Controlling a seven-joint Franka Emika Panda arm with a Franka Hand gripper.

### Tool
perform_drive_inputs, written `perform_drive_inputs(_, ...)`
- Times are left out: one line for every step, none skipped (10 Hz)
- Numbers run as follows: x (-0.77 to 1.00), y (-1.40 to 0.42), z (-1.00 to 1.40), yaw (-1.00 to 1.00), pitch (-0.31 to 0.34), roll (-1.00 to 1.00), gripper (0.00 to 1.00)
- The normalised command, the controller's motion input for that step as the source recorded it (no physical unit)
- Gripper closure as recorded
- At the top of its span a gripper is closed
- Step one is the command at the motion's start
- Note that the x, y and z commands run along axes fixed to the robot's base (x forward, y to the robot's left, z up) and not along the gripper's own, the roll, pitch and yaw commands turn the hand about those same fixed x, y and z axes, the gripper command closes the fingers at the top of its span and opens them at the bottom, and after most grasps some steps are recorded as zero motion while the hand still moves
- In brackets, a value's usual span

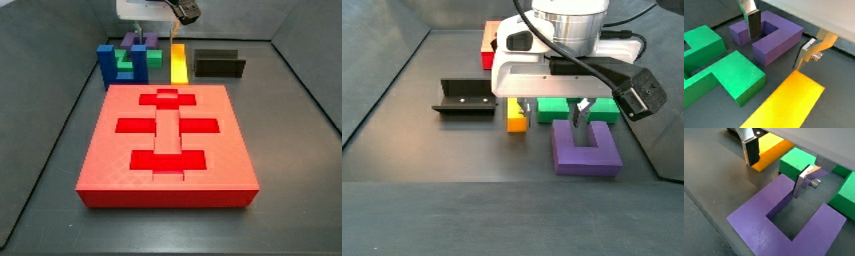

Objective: Pick up the purple object. Move up. Place the purple object on the fixture. Regrasp the purple object. Move to above the board. Insert the purple object.
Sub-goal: Pick up the purple object.

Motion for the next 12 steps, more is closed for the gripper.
perform_drive_inputs(-0.18, 0.13, 0.0, -0.02, 0.0, -0.07, 0.0)
perform_drive_inputs(-0.17, 0.05, -0.02, 0.0, 0.0, -0.04, 0.0)
perform_drive_inputs(-0.05, 0.0, -0.13, 0.0, 0.0, 0.0, 0.0)
perform_drive_inputs(-0.08, 0.0, -0.14, 0.0, 0.0, 0.0, 0.0)
perform_drive_inputs(0.0, -0.01, -0.15, 0.0, 0.0, 0.0, 0.0)
perform_drive_inputs(0.0, 0.0, -0.19, 0.0, 0.0, 0.0, 0.0)
perform_drive_inputs(-0.07, 0.0, -0.23, 0.0, 0.0, 0.01, 0.0)
perform_drive_inputs(-0.11, 0.0, -0.22, 0.0, 0.0, 0.0, 0.0)
perform_drive_inputs(-0.17, 0.0, -0.13, 0.0, 0.0, 0.0, 0.0)
perform_drive_inputs(-0.2, 0.0, -0.03, 0.0, 0.0, 0.0, 0.0)
perform_drive_inputs(0.0, -0.08, 0.0, 0.0, 0.0, 0.0, 0.0)
perform_drive_inputs(0.07, -0.13, 0.0, 0.0, 0.003, 0.0, 0.0)
